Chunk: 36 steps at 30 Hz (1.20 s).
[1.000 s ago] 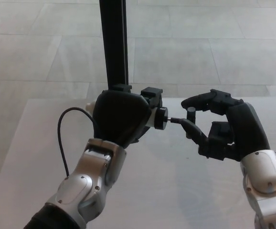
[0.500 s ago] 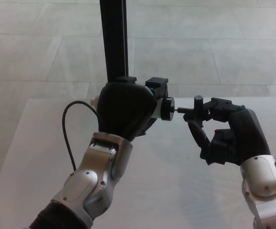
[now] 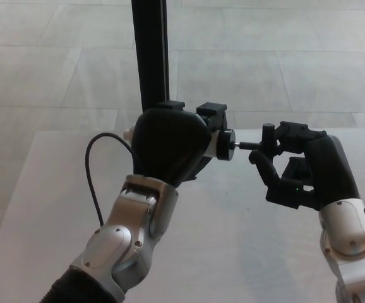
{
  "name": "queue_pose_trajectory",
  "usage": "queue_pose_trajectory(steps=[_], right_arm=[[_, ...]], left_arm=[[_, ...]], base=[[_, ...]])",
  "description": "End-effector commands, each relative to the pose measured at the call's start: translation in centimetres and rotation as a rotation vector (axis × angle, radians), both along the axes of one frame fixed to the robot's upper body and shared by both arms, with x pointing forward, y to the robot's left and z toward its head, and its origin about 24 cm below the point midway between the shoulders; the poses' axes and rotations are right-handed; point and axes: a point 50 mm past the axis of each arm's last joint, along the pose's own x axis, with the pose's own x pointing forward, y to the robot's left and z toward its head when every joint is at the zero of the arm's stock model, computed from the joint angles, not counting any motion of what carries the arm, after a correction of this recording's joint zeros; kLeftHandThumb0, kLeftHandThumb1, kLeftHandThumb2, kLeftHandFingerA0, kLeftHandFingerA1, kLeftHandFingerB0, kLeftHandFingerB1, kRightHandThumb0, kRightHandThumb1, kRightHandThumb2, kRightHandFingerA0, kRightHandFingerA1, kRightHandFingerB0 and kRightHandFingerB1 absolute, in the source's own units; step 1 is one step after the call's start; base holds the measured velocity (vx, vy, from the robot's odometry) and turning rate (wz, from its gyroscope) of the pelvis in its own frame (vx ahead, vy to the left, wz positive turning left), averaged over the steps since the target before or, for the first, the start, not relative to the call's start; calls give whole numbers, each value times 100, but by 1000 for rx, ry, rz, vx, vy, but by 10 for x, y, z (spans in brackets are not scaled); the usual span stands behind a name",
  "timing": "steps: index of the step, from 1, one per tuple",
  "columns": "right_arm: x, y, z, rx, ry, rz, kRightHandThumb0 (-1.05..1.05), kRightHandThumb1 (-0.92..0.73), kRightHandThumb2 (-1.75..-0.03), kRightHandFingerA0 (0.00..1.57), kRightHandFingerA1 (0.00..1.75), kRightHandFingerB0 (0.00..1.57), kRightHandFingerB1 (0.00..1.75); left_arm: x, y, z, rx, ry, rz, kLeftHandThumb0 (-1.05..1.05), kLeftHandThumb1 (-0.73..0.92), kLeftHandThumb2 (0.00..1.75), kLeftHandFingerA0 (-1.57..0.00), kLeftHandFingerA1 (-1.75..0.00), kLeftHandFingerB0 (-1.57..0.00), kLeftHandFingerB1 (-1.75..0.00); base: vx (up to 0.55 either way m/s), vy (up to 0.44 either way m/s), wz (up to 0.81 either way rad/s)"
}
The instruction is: The robot uses its left hand to lift the air pump kept on the middle of the desk and use the right hand to pull out the handle
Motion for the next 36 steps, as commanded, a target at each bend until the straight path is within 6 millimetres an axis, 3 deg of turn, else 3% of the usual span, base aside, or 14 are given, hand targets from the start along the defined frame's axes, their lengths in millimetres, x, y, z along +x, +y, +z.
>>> queue_pose_trajectory(steps=[1,2,3,4,7,8,9,11,13,15,33,34,35,36], right_arm=[[1,-1,7,-33,-65,-31,-17,-54,-106,87,175,77,152],[1,0,7,-32,-70,-31,-16,-53,-108,87,175,78,151],[1,0,7,-31,-73,-31,-16,-53,-108,87,175,78,151],[1,0,7,-24,-69,-35,-16,-51,-111,87,175,78,149],[1,-1,9,-23,-73,-37,-16,-52,-110,86,175,78,149],[1,-1,9,-21,-73,-39,-15,-53,-110,86,174,78,148],[0,-3,11,-21,-69,-44,-17,-56,-106,86,174,77,145],[0,-4,12,-22,-80,-42,-11,-57,-104,95,171,79,143],[0,-5,13,-25,-84,-44,-16,-58,-103,86,172,78,144],[0,-8,17,-34,-86,-51,-16,-57,-103,85,171,79,139],[-2,-21,26,-38,-103,-69,-12,-53,-104,87,171,82,135],[-2,-22,26,-44,-106,-73,-18,-50,-109,117,134,93,114],[-2,-22,26,-44,-105,-73,-19,-50,-110,118,134,93,114],[-2,-23,27,-46,-110,-70,-10,-51,-106,90,168,84,135]], left_arm=[[-2,5,-8,41,3,23,-26,73,70,-79,-162,-75,-127],[-1,5,-8,39,0,21,-27,70,77,-83,-144,-81,-98],[-1,5,-8,38,-1,20,-27,70,77,-83,-144,-81,-98],[-1,6,-9,37,-3,19,-31,73,70,-78,-152,-80,-118],[-1,7,-9,52,-5,21,-26,70,76,-80,-153,-82,-116],[-1,8,-9,51,-4,24,-26,65,82,-86,-143,-86,-110],[-2,10,-11,57,-9,27,-25,70,78,-82,-156,-78,-126],[-2,13,-14,64,-19,28,-20,63,82,-85,-164,-72,-136],[-3,14,-15,66,-25,28,-19,59,86,-85,-164,-73,-138],[-3,17,-19,60,-4,34,-18,53,97,-90,-140,-85,-128],[-4,44,-30,88,12,74,-16,51,98,-85,-161,-80,-141],[-4,45,-30,96,5,77,-15,50,97,-86,-160,-82,-139],[-4,47,-30,97,3,79,-17,54,93,-85,-160,-82,-138],[-4,49,-31,98,4,80,-16,52,96,-85,-161,-82,-139]], base=[[0,0,0],[0,0,0],[0,0,0],[0,0,0],[0,0,0],[0,0,0],[0,0,0],[0,0,0],[0,0,0],[0,0,0],[0,0,0],[0,0,0],[0,0,0],[0,0,0]])
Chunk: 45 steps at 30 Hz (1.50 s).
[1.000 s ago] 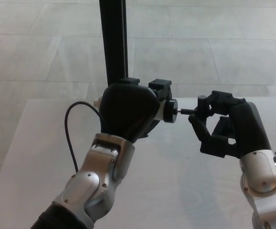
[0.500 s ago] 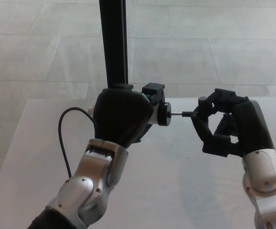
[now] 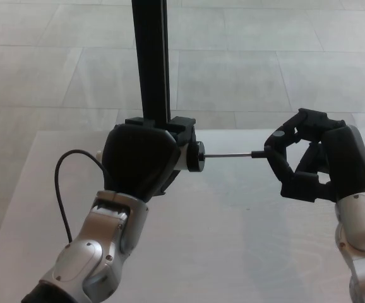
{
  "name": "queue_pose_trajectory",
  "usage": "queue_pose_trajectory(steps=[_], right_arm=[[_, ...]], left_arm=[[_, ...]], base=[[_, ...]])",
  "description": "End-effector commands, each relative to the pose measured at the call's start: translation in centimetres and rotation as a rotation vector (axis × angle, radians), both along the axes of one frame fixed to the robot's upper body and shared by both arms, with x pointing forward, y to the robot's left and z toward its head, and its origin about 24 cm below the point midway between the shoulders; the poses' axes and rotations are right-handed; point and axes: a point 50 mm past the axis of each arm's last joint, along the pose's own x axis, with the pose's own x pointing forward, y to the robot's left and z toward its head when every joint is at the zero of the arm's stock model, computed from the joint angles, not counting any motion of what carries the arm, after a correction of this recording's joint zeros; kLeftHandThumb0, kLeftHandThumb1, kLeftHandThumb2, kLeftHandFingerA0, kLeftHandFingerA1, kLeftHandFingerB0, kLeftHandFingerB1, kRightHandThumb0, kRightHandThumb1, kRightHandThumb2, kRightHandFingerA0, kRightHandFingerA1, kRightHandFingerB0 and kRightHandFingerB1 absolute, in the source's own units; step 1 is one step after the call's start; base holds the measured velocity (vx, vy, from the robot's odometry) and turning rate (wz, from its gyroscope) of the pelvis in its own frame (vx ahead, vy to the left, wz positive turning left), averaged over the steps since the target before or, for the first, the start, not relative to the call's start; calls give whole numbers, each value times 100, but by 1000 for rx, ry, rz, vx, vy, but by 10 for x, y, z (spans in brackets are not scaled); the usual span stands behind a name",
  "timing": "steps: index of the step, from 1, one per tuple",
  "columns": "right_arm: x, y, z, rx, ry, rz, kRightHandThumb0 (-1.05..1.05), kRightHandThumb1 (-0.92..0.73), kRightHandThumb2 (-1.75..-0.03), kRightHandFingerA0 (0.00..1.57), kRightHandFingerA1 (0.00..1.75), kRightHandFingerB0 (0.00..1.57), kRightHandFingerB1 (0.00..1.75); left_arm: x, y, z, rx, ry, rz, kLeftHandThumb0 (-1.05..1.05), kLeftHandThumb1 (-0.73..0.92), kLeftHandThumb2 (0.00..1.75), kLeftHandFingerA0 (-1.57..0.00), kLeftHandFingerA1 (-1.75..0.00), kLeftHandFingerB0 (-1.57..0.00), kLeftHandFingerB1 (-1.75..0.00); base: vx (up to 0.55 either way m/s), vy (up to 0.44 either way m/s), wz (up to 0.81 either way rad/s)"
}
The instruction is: The robot uses its left hand to lift the air pump kept on the middle of the desk and use the right hand to pull out the handle
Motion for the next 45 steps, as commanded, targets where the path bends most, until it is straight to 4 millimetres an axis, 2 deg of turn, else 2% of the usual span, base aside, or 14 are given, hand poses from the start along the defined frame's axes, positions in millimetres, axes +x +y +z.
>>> queue_pose_trajectory(steps=[1,9,10,11,12,17,21,22,27,32,34,36,38,45], right_arm=[[0,-8,12,-20,-51,-27,-18,-49,-109,117,132,93,112],[0,-12,12,-21,-44,-32,-20,-49,-109,117,134,94,114],[0,-13,11,-30,-44,-33,-10,-52,-105,91,171,83,138],[0,-13,10,-34,-42,-33,-10,-52,-106,91,171,82,138],[0,-14,9,-37,-41,-33,-22,-48,-108,118,136,95,117],[-1,-16,6,-45,-36,-40,-22,-48,-107,118,135,96,115],[-2,-19,3,-38,-26,-49,-22,-48,-108,118,136,97,118],[-2,-19,3,-38,-24,-48,-23,-47,-106,118,135,98,117],[-2,-16,0,-44,-21,-42,-22,-46,-102,118,134,98,117],[-4,-16,-4,-51,-24,-38,-21,-46,-107,118,137,99,121],[-4,-17,-5,-59,-21,-47,-21,-47,-106,118,137,97,120],[-5,-19,-5,-61,-14,-53,-22,-48,-106,118,136,95,118],[-5,-21,-5,-51,-11,-51,-22,-49,-106,118,136,95,118],[-5,-23,-7,-67,-13,-50,-21,-50,-104,117,134,94,114]], left_arm=[[-2,14,-10,49,19,21,-16,53,97,-87,-163,-76,-139],[-3,22,-11,63,8,39,-16,49,100,-86,-163,-82,-139],[-3,23,-11,49,8,39,-16,49,102,-85,-165,-82,-142],[-3,24,-12,45,8,38,-15,50,102,-83,-167,-80,-144],[-3,26,-11,45,8,44,-16,50,103,-83,-166,-80,-145],[-2,32,-9,35,18,68,-16,51,106,-86,-165,-77,-141],[-1,39,-6,-10,33,85,-17,52,104,-87,-152,-85,-132],[-1,39,-6,-35,60,93,-16,57,101,-84,-163,-79,-139],[-1,37,-1,-44,56,90,-16,55,99,-82,-169,-76,-146],[1,30,6,-66,30,83,-13,52,110,-89,-167,-77,-140],[1,31,7,-78,35,86,-13,48,110,-85,-171,-77,-150],[0,33,7,-82,34,84,-10,49,103,-85,-169,-69,-142],[0,35,6,-99,20,72,-11,49,105,-83,-169,-78,-146],[-1,39,4,-93,32,88,-15,55,97,-82,-169,-76,-144]], base=[[0,0,0],[0,0,0],[0,0,0],[0,0,0],[0,0,0],[0,0,0],[0,0,0],[0,0,0],[0,0,0],[0,0,0],[0,0,0],[0,0,0],[0,0,0],[0,0,0]])
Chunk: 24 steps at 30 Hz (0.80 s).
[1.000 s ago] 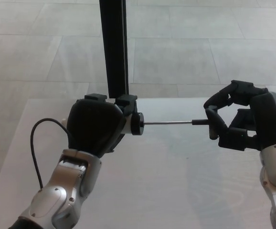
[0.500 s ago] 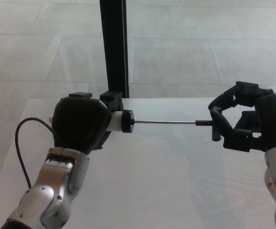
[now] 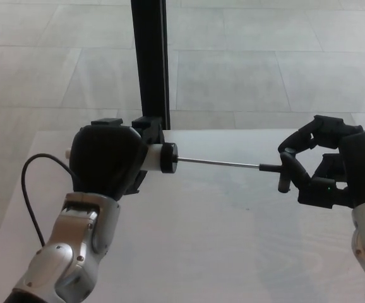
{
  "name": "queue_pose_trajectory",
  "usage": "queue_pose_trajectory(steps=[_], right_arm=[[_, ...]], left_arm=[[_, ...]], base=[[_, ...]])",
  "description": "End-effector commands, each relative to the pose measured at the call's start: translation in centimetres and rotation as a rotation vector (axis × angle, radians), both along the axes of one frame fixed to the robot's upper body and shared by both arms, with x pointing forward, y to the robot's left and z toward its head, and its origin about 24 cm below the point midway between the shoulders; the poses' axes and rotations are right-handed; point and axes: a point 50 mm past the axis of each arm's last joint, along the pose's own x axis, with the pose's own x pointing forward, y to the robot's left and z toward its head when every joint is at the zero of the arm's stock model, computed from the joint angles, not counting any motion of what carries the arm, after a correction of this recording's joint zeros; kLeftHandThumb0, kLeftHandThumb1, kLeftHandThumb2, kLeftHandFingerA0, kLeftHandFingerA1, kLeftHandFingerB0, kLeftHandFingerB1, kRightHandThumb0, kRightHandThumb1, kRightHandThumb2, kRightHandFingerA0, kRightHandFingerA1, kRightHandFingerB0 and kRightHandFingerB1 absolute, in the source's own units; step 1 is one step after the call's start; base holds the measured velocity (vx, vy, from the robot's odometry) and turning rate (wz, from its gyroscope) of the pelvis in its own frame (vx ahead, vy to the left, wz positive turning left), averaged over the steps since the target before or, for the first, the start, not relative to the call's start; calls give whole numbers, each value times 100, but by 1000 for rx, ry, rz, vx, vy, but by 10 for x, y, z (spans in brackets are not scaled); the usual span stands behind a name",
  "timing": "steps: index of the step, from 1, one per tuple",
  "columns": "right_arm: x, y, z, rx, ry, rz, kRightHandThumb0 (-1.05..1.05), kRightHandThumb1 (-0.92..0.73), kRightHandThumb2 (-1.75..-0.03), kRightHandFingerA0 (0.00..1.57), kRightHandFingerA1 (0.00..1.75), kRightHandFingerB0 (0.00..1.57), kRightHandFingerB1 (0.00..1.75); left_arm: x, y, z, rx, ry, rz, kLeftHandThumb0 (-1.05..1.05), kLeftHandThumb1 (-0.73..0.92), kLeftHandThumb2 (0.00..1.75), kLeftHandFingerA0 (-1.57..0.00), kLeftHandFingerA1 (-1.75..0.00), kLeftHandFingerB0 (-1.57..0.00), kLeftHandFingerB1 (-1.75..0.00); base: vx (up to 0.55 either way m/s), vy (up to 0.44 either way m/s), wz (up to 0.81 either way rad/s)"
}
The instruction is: The robot uses its left hand to lift the air pump kept on the middle of the desk and use the right hand to pull out the handle
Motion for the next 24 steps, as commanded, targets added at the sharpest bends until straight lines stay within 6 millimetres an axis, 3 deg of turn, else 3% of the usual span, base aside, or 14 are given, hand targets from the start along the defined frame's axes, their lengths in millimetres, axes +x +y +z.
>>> queue_pose_trajectory(steps=[1,3,5,6,9,10,11,12,13,19,21,22,23,24], right_arm=[[-1,-7,-1,-17,-7,-18,-21,-50,-104,117,134,94,114],[-1,-7,-1,-6,-24,-10,-11,-49,-96,101,160,93,120],[-1,-7,-1,10,-35,6,-16,-65,-74,86,172,77,67],[0,-6,0,-16,-8,33,-53,-62,-59,109,128,24,33],[0,-6,2,-76,50,97,-78,-53,-87,97,90,9,16],[-1,-6,4,-89,76,189,-98,-57,-91,23,57,0,0],[0,-7,5,-128,79,217,-93,-50,-86,0,30,0,0],[-1,-8,5,-121,88,220,-105,-61,-100,0,11,0,10],[-1,-13,7,-125,95,222,-104,-69,-66,0,0,0,0],[0,-30,14,-35,57,143,-99,-81,-68,0,0,0,0],[2,-40,15,83,24,76,-103,-71,-107,0,18,0,1],[3,-42,15,92,15,58,-103,-71,-107,0,18,0,1],[3,-45,16,135,12,47,-86,-80,-64,0,0,0,0],[3,-44,16,136,11,49,-86,-80,-64,0,0,0,0]], left_arm=[[0,9,-1,8,1,17,-15,55,97,-82,-169,-76,-144],[-1,9,-3,5,15,21,-15,56,96,-82,-170,-75,-145],[-3,7,-5,5,36,17,-16,56,97,-84,-170,-76,-144],[-4,5,-7,35,42,10,-14,57,96,-86,-163,-80,-134],[-6,2,-13,74,46,-2,-16,51,97,-86,-161,-82,-136],[-8,-1,-18,93,36,-12,-19,50,102,-89,-158,-84,-128],[-9,-2,-21,97,49,-14,-19,49,106,-88,-159,-85,-130],[-10,-3,-24,93,68,-23,-18,51,104,-88,-160,-85,-129],[-12,-5,-30,118,116,-26,-18,53,103,-94,-166,-84,-127],[-23,-16,-54,113,317,-74,-11,56,106,-98,-175,-73,-143],[-35,-29,-72,89,400,-112,-15,52,109,-93,-175,-79,-142],[-37,-32,-75,66,421,-114,-15,52,109,-93,-175,-79,-142],[-40,-37,-80,71,423,-123,-17,50,110,-95,-175,-84,-131],[-41,-37,-80,70,423,-121,-17,50,110,-95,-175,-84,-131]], base=[[0,0,0],[0,0,0],[0,0,0],[0,0,0],[0,0,0],[0,0,0],[0,0,0],[0,0,0],[0,0,0],[0,0,0],[0,0,0],[0,0,0],[0,0,0],[0,0,0]])
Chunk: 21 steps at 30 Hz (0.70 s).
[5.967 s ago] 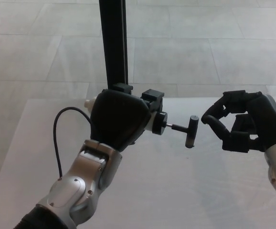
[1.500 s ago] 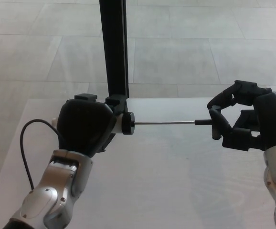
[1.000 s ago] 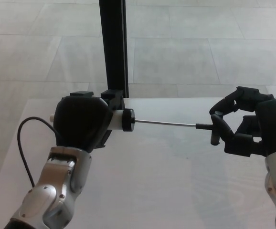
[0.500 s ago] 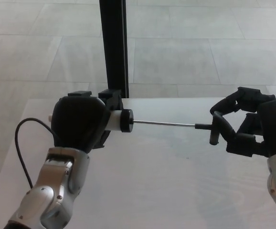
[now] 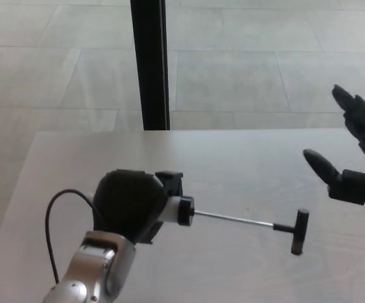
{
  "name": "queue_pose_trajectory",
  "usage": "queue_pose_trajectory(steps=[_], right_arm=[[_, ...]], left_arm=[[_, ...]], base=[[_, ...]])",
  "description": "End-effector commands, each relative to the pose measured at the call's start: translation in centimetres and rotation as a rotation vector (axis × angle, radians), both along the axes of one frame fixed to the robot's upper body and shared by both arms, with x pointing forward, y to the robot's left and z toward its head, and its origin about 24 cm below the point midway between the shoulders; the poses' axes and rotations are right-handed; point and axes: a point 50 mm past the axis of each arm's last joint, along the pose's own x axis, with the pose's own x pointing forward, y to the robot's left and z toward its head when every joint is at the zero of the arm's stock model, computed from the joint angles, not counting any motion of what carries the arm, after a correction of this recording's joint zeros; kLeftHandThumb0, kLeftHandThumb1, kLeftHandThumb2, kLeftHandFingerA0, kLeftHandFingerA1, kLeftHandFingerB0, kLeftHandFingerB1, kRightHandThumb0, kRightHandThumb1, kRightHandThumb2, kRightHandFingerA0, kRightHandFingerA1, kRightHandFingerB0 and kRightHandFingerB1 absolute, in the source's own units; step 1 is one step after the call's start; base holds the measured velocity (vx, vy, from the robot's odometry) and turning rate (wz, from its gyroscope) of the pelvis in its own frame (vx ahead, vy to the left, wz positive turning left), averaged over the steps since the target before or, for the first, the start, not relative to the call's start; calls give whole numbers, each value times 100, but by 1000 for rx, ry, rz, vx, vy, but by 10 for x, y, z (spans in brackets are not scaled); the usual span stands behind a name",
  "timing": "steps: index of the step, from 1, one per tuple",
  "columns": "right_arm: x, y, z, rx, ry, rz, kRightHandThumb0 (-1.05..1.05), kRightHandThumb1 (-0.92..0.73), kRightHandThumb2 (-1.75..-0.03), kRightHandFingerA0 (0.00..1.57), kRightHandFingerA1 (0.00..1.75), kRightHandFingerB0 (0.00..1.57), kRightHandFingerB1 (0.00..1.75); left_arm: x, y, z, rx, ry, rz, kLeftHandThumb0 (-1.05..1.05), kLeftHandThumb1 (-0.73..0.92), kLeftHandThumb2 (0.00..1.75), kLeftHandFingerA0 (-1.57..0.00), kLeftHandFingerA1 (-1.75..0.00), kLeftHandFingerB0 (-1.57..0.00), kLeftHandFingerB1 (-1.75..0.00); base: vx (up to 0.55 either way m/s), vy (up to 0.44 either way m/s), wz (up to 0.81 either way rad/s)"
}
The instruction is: The robot uses its left hand to lift the air pump kept on the middle of the desk and use the right hand to pull out the handle
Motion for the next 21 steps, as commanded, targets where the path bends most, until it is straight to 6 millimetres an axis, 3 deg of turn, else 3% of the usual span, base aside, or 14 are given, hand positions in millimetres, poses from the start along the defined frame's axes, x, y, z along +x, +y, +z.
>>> queue_pose_trajectory(steps=[1,2,6,7,8,10,11,12,14,15,16,17,18,21], right_arm=[[2,-8,4,134,-19,-24,-82,-81,-66,0,0,0,2],[1,-12,5,138,-21,-47,-84,-67,-101,0,23,2,10],[2,-16,7,156,-64,-102,-76,-61,-95,0,25,9,31],[2,-17,8,158,-70,-106,-66,-78,-64,0,27,11,25],[2,-17,9,155,-79,-113,-70,-60,-96,0,31,9,36],[2,-17,9,174,-82,-119,-35,-52,-107,3,51,0,48],[2,-17,9,168,-87,-121,-35,-52,-107,3,51,0,48],[1,-18,8,167,-92,-124,-62,-77,-62,22,41,20,28],[1,-18,9,161,-95,-137,-61,-76,-62,25,40,24,28],[1,-18,9,160,-96,-136,-61,-76,-62,25,40,24,28],[1,-18,9,160,-98,-136,-60,-75,-63,24,40,24,29],[2,-18,9,170,-106,-128,-61,-74,-62,26,42,26,29],[2,-18,9,164,-111,-126,-61,-74,-62,23,40,26,31],[2,-17,9,175,-116,-120,-59,-75,-63,18,39,27,30]], left_arm=[[-12,-10,-22,-1,152,-4,-15,50,111,-97,-175,-84,-124],[-15,-23,-29,-59,273,25,-17,52,117,-94,-175,-79,-138],[-22,-41,-45,-219,482,103,-16,55,112,-85,-171,-76,-138],[-22,-42,-47,-222,513,118,-17,58,104,-82,-163,-75,-114],[-23,-44,-50,-212,557,146,-27,61,94,-78,-172,-72,-111],[-25,-44,-55,-201,588,194,-20,64,91,-78,-162,-66,-120],[-25,-44,-56,-213,600,224,-20,64,91,-78,-162,-66,-120],[-23,-43,-59,-201,624,263,-21,64,82,-72,-165,-56,-116],[-21,-41,-58,-205,636,285,-30,64,72,-70,-156,-43,-82],[-21,-41,-58,-207,636,287,-30,64,72,-70,-156,-43,-82],[-20,-40,-58,-209,635,293,-38,67,66,-65,-147,-44,-84],[-17,-35,-56,-199,660,310,-56,49,92,-32,-68,-21,-56],[-17,-33,-56,-201,671,320,-57,68,60,-26,-58,-26,-43],[-15,-28,-55,-193,673,326,-63,67,59,-24,-59,-21,-38]], base=[[0,0,0],[0,0,0],[0,0,0],[0,0,0],[0,0,0],[0,0,0],[0,0,0],[0,0,0],[0,0,0],[0,0,0],[0,0,0],[0,0,0],[0,0,0],[0,0,0]])
